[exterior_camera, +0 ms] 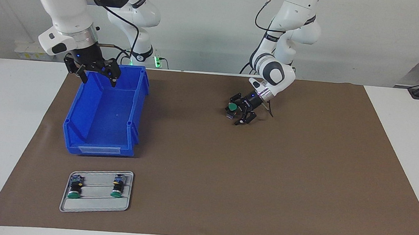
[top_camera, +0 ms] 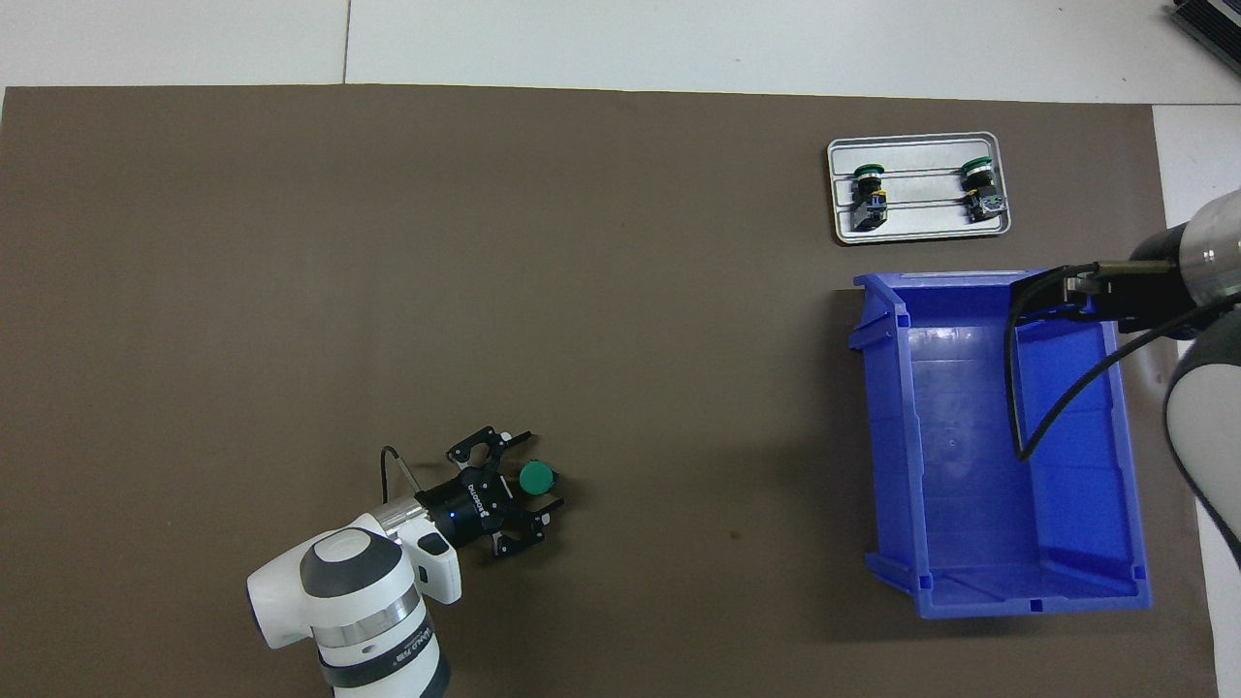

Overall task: Place and press button with both arms
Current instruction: 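Open the left gripper and lift it off the green button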

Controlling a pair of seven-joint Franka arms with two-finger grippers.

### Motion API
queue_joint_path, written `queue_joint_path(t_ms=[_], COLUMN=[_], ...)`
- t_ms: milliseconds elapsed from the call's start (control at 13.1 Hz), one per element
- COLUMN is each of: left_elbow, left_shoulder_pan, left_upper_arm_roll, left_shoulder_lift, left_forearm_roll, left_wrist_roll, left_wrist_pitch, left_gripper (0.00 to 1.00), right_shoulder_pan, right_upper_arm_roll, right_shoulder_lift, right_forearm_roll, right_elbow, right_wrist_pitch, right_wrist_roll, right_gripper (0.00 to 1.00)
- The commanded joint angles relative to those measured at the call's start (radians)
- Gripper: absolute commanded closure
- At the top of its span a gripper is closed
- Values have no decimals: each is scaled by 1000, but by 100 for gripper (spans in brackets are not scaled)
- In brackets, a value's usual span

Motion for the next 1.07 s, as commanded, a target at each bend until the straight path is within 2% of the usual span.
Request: queue_joint_path(t_ms=[0, 305, 611, 992], left_elbow=[97, 113, 163, 169], left_shoulder_pan=[14, 16, 14, 19], left_upper_arm_roll=[54, 52, 45, 48], left_shoulder_lift=[124, 104, 104, 96], left_forearm_roll=[-39, -39, -39, -39], left_wrist_roll=[237, 234, 235, 243], left_wrist_pitch=[370, 413, 525, 550], left_gripper=[1, 1, 0, 0], right_shoulder_pan=[-2, -2, -2, -2], right_upper_arm_roll=[-2, -2, -2, -2], right_shoulder_lift=[-9, -9, -9, -9], right_forearm_roll=[6, 6, 6, 6], right_elbow=[-7, -7, -7, -7], right_wrist_pitch=[-10, -10, -10, -10], right_wrist_roll=[-12, -12, -12, -12], right_gripper=[0, 0, 0, 0])
